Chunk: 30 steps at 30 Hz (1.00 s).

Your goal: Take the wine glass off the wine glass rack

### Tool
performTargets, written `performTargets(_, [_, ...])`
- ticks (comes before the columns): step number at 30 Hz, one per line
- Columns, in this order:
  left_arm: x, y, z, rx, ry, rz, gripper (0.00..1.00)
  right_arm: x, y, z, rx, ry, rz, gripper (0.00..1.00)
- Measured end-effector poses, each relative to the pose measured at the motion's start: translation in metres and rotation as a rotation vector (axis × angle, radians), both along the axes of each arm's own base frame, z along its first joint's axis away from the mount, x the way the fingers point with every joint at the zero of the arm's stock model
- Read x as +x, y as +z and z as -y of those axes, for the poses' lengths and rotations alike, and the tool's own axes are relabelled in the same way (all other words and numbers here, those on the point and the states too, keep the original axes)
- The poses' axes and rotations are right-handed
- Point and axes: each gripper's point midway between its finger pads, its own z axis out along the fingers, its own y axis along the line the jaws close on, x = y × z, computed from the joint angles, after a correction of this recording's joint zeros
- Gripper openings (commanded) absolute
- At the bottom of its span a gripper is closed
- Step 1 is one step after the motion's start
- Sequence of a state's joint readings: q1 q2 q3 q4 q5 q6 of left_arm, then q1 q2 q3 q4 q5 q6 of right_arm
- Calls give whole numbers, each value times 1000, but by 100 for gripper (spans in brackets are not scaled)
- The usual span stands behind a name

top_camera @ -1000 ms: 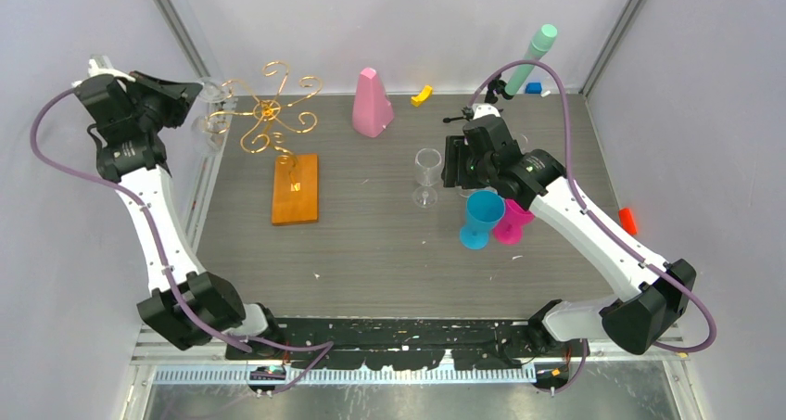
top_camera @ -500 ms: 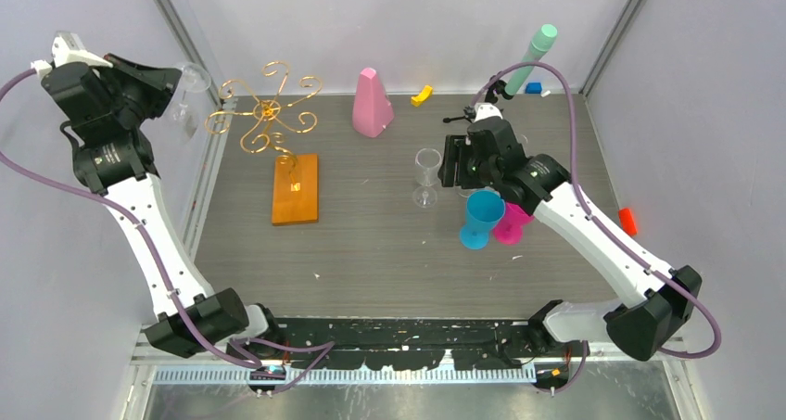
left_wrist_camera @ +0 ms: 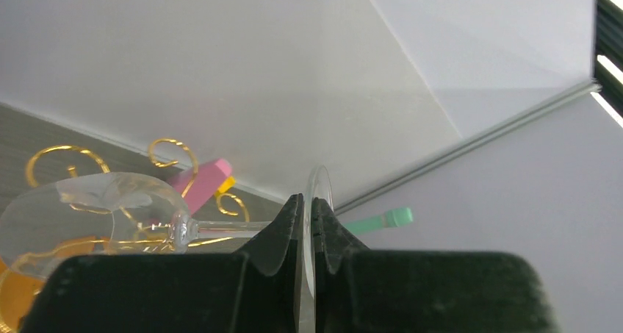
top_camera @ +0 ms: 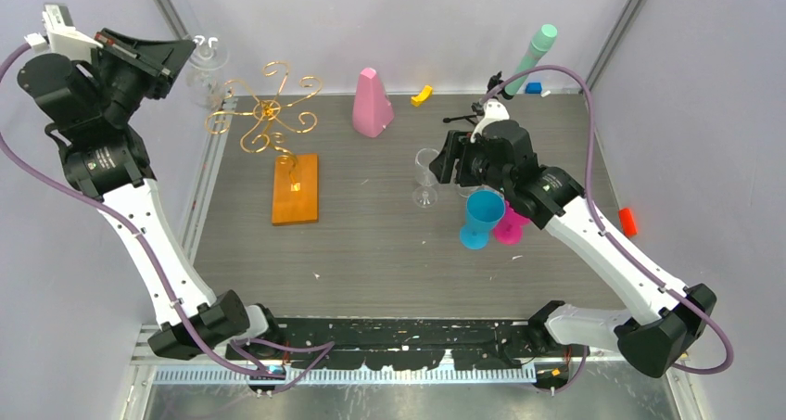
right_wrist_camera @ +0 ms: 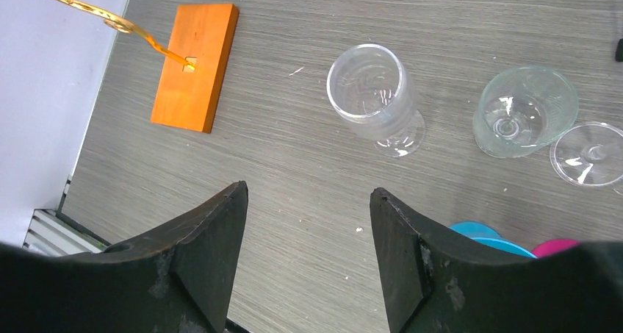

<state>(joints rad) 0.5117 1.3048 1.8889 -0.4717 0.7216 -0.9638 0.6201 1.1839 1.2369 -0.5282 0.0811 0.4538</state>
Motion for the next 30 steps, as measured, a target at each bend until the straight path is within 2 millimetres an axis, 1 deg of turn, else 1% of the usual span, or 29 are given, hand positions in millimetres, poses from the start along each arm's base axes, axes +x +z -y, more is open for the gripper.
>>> performTargets(2, [-3, 11, 8, -27, -44, 32, 0, 0, -1, -1, 6, 4, -2, 67])
performTargets(7, [-12, 45, 30, -83, -171, 150, 0, 0, -2, -6, 27, 15, -3, 68])
performTargets(11, [-18, 60, 46, -128, -253, 199, 0, 0, 1, -10, 50, 29, 4, 68])
performTargets(13, [-18, 64, 59, -150, -308, 211, 0, 0, 5, -14, 70, 45, 11, 68])
performTargets(15, [-18, 62, 78, -179, -379, 205, 0, 0, 9, -20, 96, 66, 21, 69])
performTargets(16, [-18, 61, 84, -185, -399, 201, 0, 0, 11, -22, 104, 72, 25, 69])
performTargets(17, [-17, 58, 97, -200, -444, 190, 0, -1, 13, -25, 121, 85, 31, 69])
performTargets(18, [-17, 55, 106, -208, -473, 180, 0, -1, 15, -27, 132, 94, 35, 69])
performTargets(20, [-16, 49, 130, -231, -547, 158, 0, -3, 19, -33, 163, 123, 49, 68])
performTargets(23, [-19, 38, 167, -258, -655, 119, 0, -8, 33, -42, 218, 185, 96, 67])
performTargets(24, [-22, 35, 177, -265, -686, 109, 0, -10, 39, -46, 242, 210, 122, 67])
performTargets(25, [-25, 31, 193, -274, -729, 95, 0, -13, 46, -48, 265, 233, 151, 66])
performTargets(27, [-31, 24, 212, -285, -786, 70, 0, -17, 61, -51, 302, 267, 211, 65])
performTargets(28, [-33, 20, 219, -291, -806, 58, 0, -18, 68, -52, 317, 277, 238, 65])
performTargets(30, [-34, 10, 227, -305, -820, 35, 0, -20, 88, -53, 351, 301, 315, 64])
